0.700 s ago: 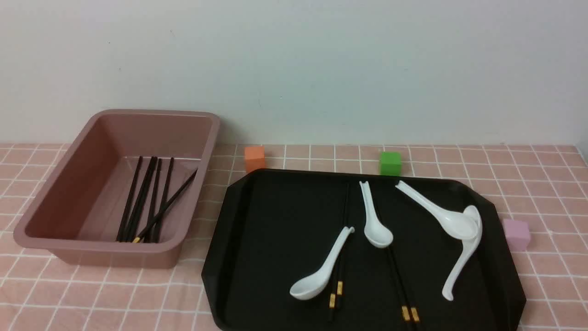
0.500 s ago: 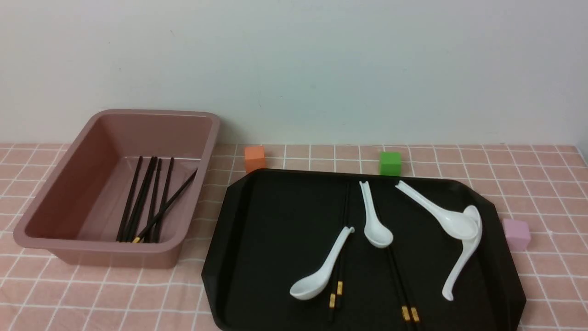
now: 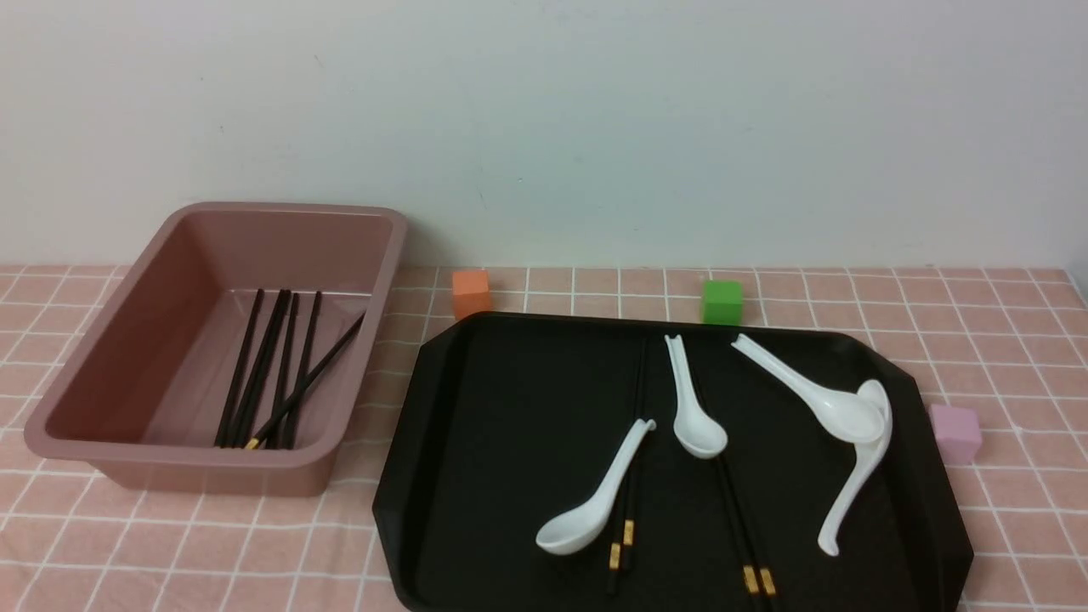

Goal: On pink tablecloth take chopsticks from black tray and put them in box.

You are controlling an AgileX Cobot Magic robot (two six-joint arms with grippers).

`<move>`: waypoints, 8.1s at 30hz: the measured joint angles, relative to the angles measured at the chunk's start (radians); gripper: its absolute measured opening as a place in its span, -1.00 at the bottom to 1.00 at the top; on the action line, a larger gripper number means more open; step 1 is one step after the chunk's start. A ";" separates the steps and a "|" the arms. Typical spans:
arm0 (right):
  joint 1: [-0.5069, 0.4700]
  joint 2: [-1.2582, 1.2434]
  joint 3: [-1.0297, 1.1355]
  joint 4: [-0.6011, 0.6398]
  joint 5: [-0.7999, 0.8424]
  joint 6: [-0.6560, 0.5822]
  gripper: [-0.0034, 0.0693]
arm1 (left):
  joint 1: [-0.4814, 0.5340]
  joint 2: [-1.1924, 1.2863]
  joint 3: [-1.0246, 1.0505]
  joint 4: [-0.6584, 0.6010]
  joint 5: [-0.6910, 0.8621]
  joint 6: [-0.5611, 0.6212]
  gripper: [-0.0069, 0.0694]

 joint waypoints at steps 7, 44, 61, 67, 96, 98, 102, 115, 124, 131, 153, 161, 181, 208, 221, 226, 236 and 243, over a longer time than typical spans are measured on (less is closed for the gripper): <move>0.000 0.000 0.000 0.000 0.000 0.000 -0.52 | 0.000 0.000 0.000 0.000 0.000 0.000 -0.19; 0.000 0.674 -0.631 0.297 0.445 -0.065 -0.88 | 0.000 0.000 0.000 0.000 0.000 0.000 -0.19; 0.353 1.439 -1.037 0.139 0.513 0.153 -0.75 | 0.000 0.000 0.000 0.000 0.000 0.000 -0.19; 0.391 1.621 -1.079 0.061 0.485 0.292 -0.27 | 0.000 0.000 0.000 0.000 0.000 0.000 -0.19; 0.401 1.899 -1.130 -0.034 0.343 0.345 -0.51 | 0.000 0.000 0.000 0.000 0.000 0.000 -0.19; 0.401 1.893 -1.129 -0.034 0.343 0.345 -0.51 | 0.000 0.000 0.000 0.000 0.000 0.000 -0.19; 0.400 1.866 -1.122 -0.046 0.363 0.354 -0.51 | 0.000 0.000 0.000 0.000 0.000 0.000 -0.19; 0.456 1.608 -1.280 -0.125 0.511 0.409 -0.51 | 0.000 0.000 0.000 0.000 0.000 0.000 -0.19; 0.633 1.931 -1.836 0.062 0.417 0.216 -0.51 | 0.000 0.000 0.000 0.000 0.000 0.000 -0.19; 0.700 2.362 -2.411 0.131 0.416 0.113 -0.51 | 0.000 0.000 0.000 0.000 0.000 0.000 -0.19; 0.706 2.343 -2.676 0.084 0.754 0.086 0.26 | 0.000 0.000 0.000 0.000 0.000 0.000 -0.19; 0.706 1.955 -2.500 -0.017 0.866 0.040 -0.67 | 0.000 0.000 0.000 0.000 0.000 0.000 -0.19; 0.706 1.270 -1.431 -0.124 0.879 0.172 -0.94 | 0.000 0.000 0.000 0.000 0.000 0.000 -0.19; 0.031 0.009 -0.001 -0.148 0.002 0.065 -0.94 | 0.000 0.000 0.000 0.000 0.000 0.000 -0.19; 0.039 0.000 0.000 -0.051 0.001 0.016 -0.94 | 0.000 0.000 0.000 0.000 0.001 0.000 -0.19; 0.055 0.000 0.000 -0.034 0.001 -0.008 -0.94 | 0.000 0.000 0.000 0.000 0.001 0.000 -0.19; 0.058 0.000 0.000 -0.034 0.001 -0.012 -0.94 | 0.000 0.000 0.000 0.000 0.001 0.000 -0.19; 0.058 0.000 0.000 -0.034 0.001 -0.012 -0.93 | 0.000 0.000 0.000 0.000 0.001 0.000 -0.19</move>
